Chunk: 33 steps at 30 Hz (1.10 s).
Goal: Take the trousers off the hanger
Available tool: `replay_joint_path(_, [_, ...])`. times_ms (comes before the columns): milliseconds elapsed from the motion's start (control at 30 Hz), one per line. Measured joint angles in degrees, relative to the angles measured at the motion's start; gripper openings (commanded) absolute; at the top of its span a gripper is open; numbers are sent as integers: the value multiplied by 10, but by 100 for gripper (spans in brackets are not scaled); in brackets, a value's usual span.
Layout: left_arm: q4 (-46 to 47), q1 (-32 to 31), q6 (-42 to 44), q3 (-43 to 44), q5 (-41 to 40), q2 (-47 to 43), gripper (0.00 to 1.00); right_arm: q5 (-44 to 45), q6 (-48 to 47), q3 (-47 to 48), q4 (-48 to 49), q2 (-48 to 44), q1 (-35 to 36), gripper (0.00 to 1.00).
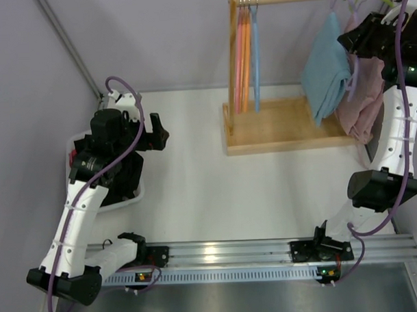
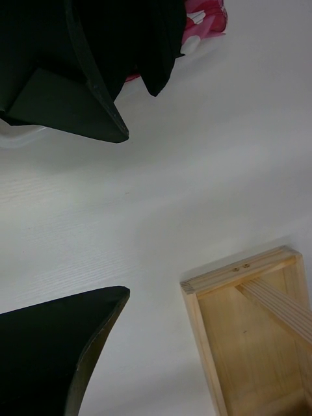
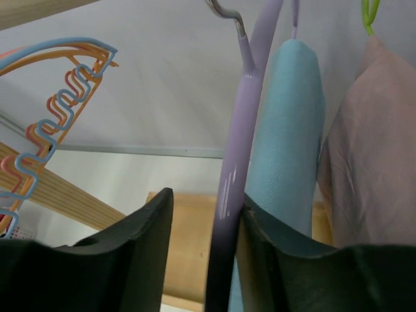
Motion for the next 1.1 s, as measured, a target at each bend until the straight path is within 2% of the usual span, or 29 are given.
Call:
replay_joint_path(133, [0, 3, -2, 0, 4, 4, 98, 3, 20, 5, -2, 1, 4, 11])
replay_joint_path(167, [0, 3, -2, 0, 4, 6, 98, 5, 32, 7, -5, 2, 4, 1])
replay_joint_path(433, [1, 3, -2, 19, 3, 26, 98, -23, 91, 7, 7, 9, 4, 0])
replay_joint_path(700, [4, 3, 1, 37, -29, 33, 98, -50, 198, 7, 33, 9, 4, 0])
replay_joint_path(1100, [52, 3, 24, 47, -71, 26, 98, -84, 325, -2, 71, 3, 4, 0])
